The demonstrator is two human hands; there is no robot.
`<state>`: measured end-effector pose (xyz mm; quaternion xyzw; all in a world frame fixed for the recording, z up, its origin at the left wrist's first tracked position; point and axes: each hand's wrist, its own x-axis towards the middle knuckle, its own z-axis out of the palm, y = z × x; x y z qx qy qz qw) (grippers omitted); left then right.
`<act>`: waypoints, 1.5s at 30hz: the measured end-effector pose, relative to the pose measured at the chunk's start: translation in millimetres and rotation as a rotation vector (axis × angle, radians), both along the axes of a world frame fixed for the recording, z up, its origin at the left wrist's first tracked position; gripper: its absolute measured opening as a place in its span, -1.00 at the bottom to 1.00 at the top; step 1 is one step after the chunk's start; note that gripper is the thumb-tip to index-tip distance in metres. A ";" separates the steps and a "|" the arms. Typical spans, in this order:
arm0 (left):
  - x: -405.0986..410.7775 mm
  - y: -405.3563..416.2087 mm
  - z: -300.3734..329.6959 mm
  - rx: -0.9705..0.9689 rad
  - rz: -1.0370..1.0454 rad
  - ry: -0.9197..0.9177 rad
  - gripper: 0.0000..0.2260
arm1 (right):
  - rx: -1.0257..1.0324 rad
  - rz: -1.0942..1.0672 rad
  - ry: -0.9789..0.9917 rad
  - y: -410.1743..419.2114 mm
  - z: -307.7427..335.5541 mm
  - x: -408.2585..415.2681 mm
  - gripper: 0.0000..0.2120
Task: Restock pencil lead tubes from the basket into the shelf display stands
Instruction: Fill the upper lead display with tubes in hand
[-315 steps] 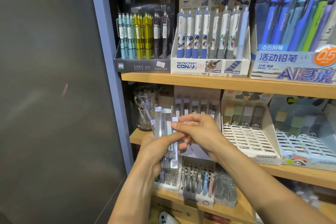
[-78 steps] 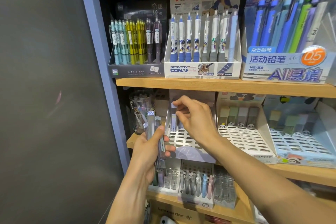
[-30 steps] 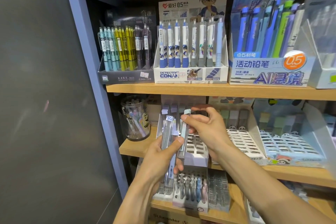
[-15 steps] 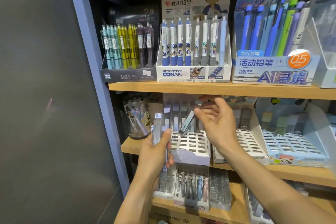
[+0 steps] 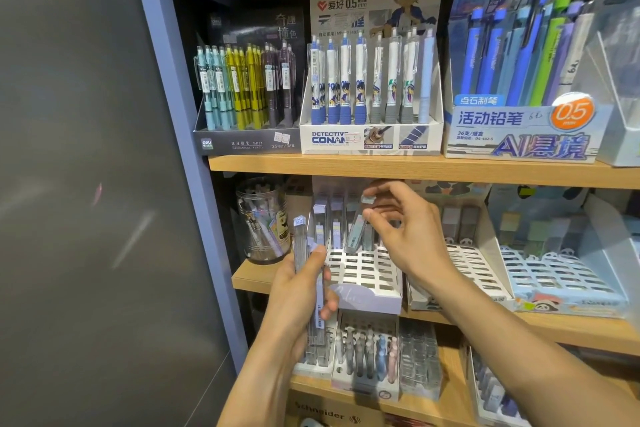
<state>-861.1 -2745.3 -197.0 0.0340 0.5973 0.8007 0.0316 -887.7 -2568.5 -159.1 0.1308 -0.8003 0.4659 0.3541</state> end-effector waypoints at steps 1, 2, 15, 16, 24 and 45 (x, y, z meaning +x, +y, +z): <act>0.6 0.2 -0.4 -0.007 -0.001 0.012 -0.77 | 0.013 -0.007 0.000 0.2 1.0 -1.2 -0.80; 0.7 0.3 -0.9 -0.017 -0.002 0.023 -0.77 | 0.021 -0.016 0.001 0.4 1.6 -2.1 -0.79; 2.3 5.4 0.3 -0.063 0.033 0.058 -0.69 | 0.012 0.021 0.006 5.3 -2.4 1.0 -0.78; 2.0 5.5 0.0 -0.068 0.037 0.055 -0.69 | 0.019 0.001 0.005 5.3 -3.1 -1.3 -0.80; 0.7 9.6 -1.7 -0.039 0.057 0.019 -0.63 | 0.353 -0.094 -0.106 -1.3 -7.3 -13.1 -0.67; 17.9 8.9 15.4 0.175 -0.104 -0.026 -0.71 | -0.233 0.341 -0.512 -32.4 -15.4 37.8 -0.49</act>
